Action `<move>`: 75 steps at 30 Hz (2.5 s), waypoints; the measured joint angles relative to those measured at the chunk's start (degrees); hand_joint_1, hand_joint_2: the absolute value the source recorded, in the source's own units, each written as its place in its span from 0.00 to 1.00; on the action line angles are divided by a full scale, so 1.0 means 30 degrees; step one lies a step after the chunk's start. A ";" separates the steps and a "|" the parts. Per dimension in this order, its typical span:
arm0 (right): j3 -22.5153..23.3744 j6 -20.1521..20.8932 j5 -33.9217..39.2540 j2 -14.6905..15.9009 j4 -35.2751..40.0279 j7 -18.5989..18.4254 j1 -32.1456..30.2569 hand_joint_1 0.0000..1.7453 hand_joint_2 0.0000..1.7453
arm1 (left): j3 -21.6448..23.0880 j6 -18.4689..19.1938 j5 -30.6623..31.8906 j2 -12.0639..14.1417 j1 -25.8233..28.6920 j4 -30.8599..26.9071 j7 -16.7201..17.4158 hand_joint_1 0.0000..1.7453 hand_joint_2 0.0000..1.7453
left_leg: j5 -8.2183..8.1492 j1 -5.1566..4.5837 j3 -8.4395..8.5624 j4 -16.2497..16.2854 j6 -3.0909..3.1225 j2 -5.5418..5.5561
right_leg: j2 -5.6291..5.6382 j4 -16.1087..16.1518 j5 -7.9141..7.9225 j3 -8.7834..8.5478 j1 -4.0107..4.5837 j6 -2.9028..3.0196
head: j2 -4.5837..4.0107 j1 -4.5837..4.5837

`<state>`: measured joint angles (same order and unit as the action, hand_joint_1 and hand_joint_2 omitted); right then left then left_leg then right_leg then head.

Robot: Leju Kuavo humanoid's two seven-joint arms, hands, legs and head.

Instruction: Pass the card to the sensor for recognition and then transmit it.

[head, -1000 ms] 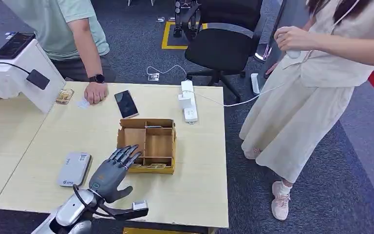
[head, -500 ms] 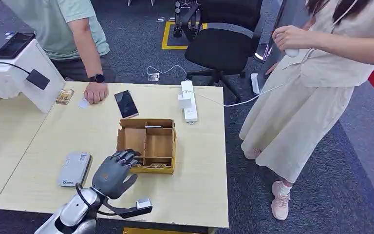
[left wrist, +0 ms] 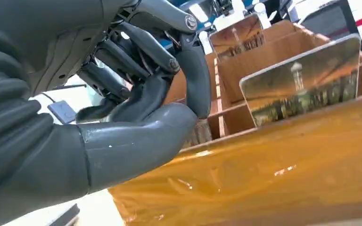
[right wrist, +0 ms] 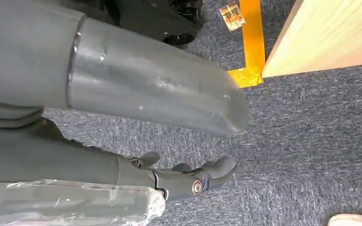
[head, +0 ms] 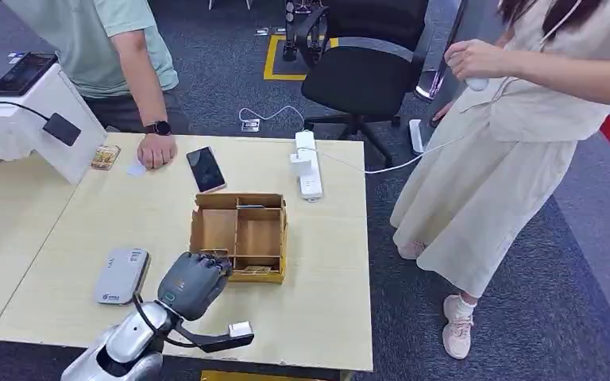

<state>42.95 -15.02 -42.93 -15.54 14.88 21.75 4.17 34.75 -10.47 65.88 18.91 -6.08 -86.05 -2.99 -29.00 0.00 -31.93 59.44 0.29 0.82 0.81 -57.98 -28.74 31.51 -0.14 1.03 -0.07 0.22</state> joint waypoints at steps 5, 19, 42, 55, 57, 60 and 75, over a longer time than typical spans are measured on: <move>0.0006 0.0000 0.0029 0.0000 0.0000 0.0000 -0.0005 0.00 0.00 | 0.0154 0.0044 -0.0051 0.0000 -0.0058 0.0146 0.0000 0.27 1.00 | 0.0000 0.0000 -0.0001 0.0000 0.0000 0.0001 | -0.0001 0.0000 0.0000 0.0000 0.0000 0.0000 | 0.0000 -0.0007; 0.0007 -0.0131 0.0167 0.0000 0.0000 0.0007 -0.0071 0.00 0.00 | 0.0306 -0.0349 -0.0423 -0.0073 -0.0185 0.0153 -0.0182 0.00 1.00 | 0.0000 0.0000 0.0001 0.0000 0.0000 0.0000 | 0.0000 0.0000 0.0000 0.0000 0.0000 0.0000 | 0.0000 -0.0007; 0.0007 -0.0189 0.0546 0.0044 0.0000 0.0095 -0.0181 0.00 0.00 | 0.0241 -0.1398 -0.0197 0.0371 -0.0042 -0.0603 0.0182 0.00 1.00 | -0.0001 0.0000 -0.0004 -0.0001 0.0000 0.0001 | -0.0001 -0.0002 -0.0001 -0.0004 0.0000 0.0000 | 0.0000 -0.0007; 0.0014 -0.0174 0.0808 0.0109 0.0000 0.0313 -0.0201 0.00 0.00 | -0.0196 -0.1501 -0.0197 0.0546 0.1756 -0.1157 0.0189 0.00 1.00 | -0.0001 0.0000 -0.0006 -0.0002 0.0000 0.0003 | -0.0005 0.0000 -0.0001 -0.0002 0.0000 -0.0001 | 0.0000 -0.0007; 0.0014 -0.0168 0.0823 0.0109 0.0000 0.0321 -0.0200 0.00 0.00 | -0.0204 -0.1501 -0.0197 0.0532 0.1897 -0.1216 0.0189 0.00 1.00 | -0.0001 0.0000 -0.0006 -0.0002 0.0000 0.0003 | -0.0005 0.0000 -0.0001 -0.0002 0.0000 -0.0001 | 0.0000 0.0000; 0.0014 -0.0175 0.0823 0.0109 0.0000 0.0342 -0.0201 0.00 0.00 | -0.0211 -0.1486 -0.0205 0.0510 0.2011 -0.1224 0.0182 0.00 1.00 | -0.0001 0.0000 -0.0006 -0.0002 0.0000 0.0003 | -0.0005 0.0000 -0.0001 -0.0002 0.0000 -0.0001 | 0.0000 0.0000; 0.0014 -0.0109 0.0699 0.0117 0.0000 0.0342 -0.0127 0.00 0.00 | -0.0131 -0.0954 -0.0365 -0.0161 0.1312 -0.1165 -0.0423 0.00 1.00 | 0.0001 -0.0001 -0.0002 0.0002 0.0002 0.0006 | -0.0011 0.0001 0.0000 -0.0002 0.0000 -0.0001 | 0.0000 -0.0007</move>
<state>42.99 -15.34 -40.83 -15.19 14.88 22.77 3.79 34.36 -13.33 64.78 18.42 -2.14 -89.55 -4.26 -28.99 0.00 -31.93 59.45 0.30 0.83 0.78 -57.98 -28.74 31.50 -0.14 1.03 -0.07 0.20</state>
